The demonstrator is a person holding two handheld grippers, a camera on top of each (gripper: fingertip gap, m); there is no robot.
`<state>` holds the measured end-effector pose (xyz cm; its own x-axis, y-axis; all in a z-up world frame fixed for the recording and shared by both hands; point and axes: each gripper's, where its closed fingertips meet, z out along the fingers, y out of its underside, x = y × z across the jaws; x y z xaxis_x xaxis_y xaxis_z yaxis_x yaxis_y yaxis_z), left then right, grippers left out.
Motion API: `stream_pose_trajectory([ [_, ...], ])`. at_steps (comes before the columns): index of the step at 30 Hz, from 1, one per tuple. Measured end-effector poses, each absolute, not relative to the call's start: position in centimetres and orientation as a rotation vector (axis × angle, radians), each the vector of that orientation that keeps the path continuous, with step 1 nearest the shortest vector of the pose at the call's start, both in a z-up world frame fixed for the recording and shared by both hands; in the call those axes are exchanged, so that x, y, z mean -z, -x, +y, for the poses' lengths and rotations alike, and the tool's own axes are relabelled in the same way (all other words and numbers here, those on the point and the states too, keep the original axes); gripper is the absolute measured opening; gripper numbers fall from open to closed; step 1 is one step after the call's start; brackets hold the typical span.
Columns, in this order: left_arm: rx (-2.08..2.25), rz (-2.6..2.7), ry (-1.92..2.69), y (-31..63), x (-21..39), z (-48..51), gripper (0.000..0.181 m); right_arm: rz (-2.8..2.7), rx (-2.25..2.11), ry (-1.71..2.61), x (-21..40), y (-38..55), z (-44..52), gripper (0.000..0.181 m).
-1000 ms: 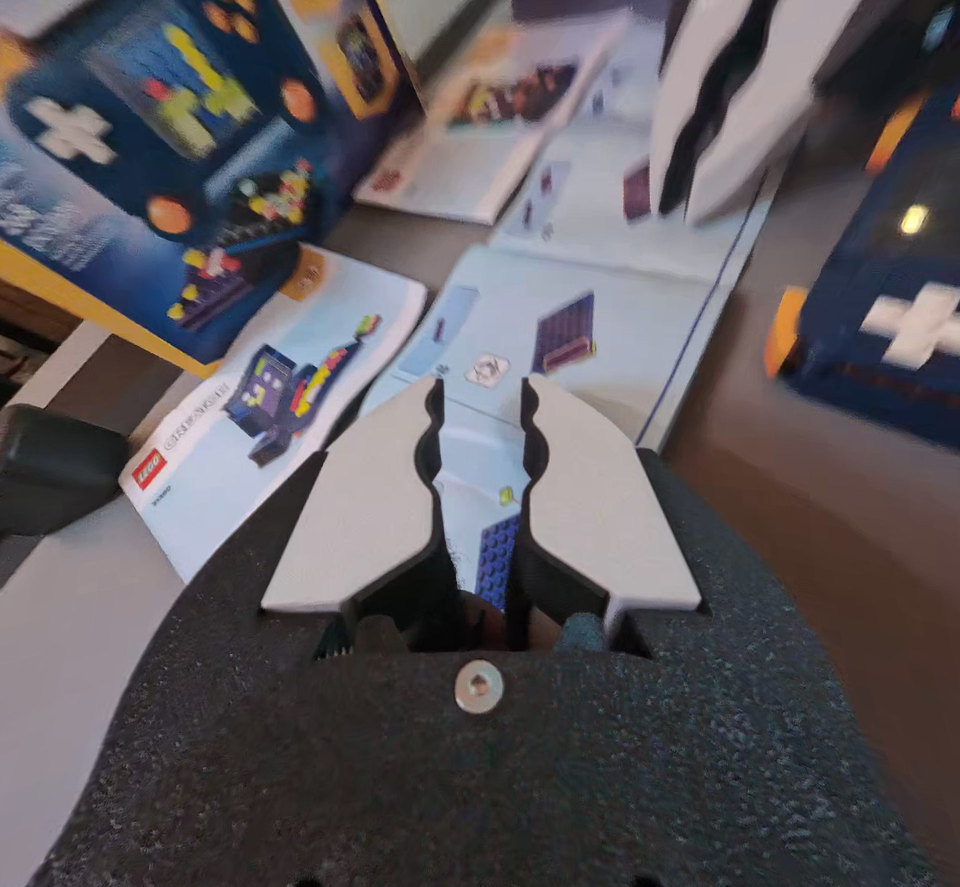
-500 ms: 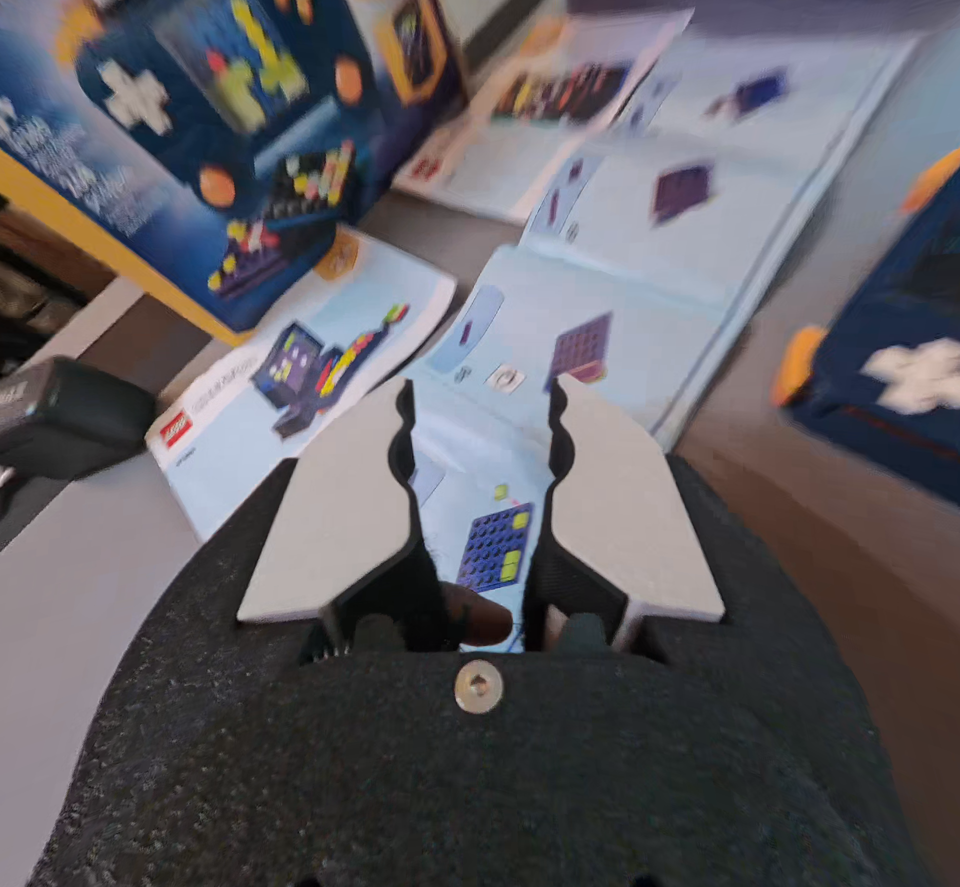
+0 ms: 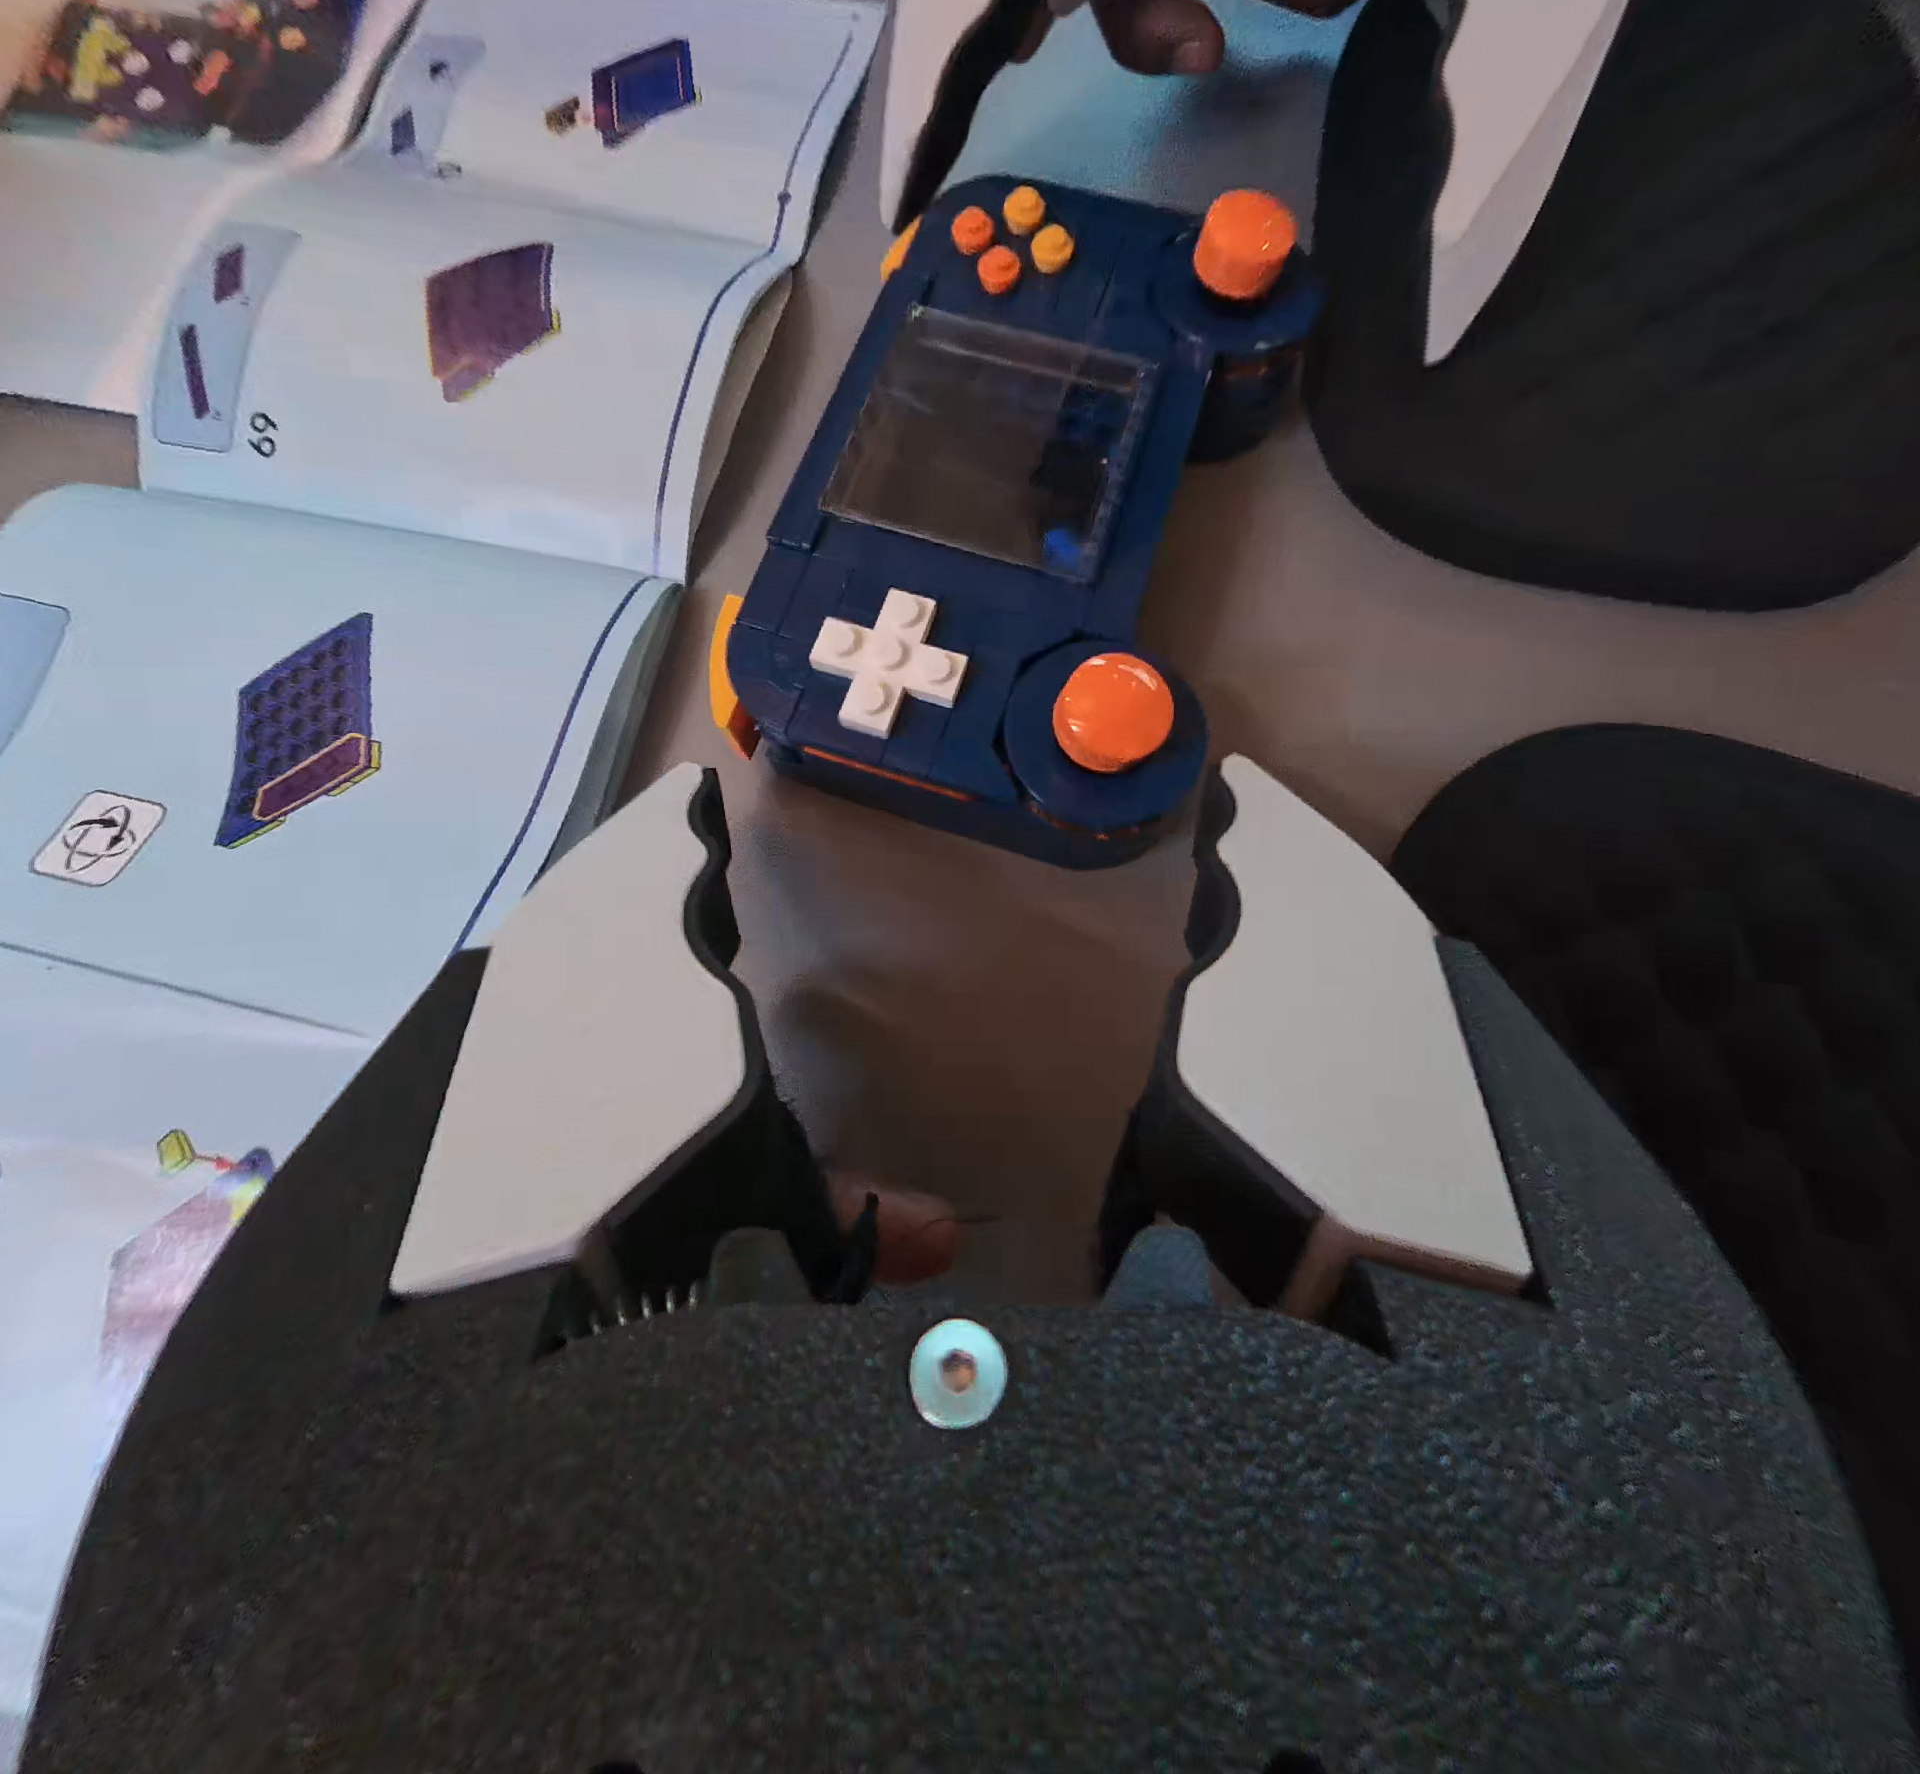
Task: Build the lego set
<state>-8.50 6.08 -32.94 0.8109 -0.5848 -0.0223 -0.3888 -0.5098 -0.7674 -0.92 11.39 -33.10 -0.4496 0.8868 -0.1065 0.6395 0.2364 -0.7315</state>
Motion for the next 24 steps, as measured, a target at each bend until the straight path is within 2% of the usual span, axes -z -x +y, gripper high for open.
stream_pose_trajectory([
  [2,0.316,0.734,2.196,8.1,33.3,6.3,0.086,-2.217,-1.06,1.427,33.5,1.6,11.1,0.114],
  [4,0.315,0.751,2.214,8.0,33.7,6.6,0.087,-2.232,-1.046,1.38,33.6,2.2,11.0,0.101],
  [10,0.321,0.761,2.205,8.3,33.6,6.2,0.085,-2.223,-0.991,1.261,33.5,2.8,10.7,0.101],
  [18,0.829,0.319,2.122,9.5,30.7,4.9,0.084,-2.161,-0.66,0.837,31.7,3.9,10.5,0.101],
  [21,0.942,0.261,2.104,9.1,30.4,5.2,0.073,-2.102,-0.522,0.662,30.8,4.5,10.1,0.101],
  [24,0.987,0.337,2.064,7.9,29.8,5.3,0.048,-2.066,-0.468,0.57,30.4,4.8,9.8,0.101],
])
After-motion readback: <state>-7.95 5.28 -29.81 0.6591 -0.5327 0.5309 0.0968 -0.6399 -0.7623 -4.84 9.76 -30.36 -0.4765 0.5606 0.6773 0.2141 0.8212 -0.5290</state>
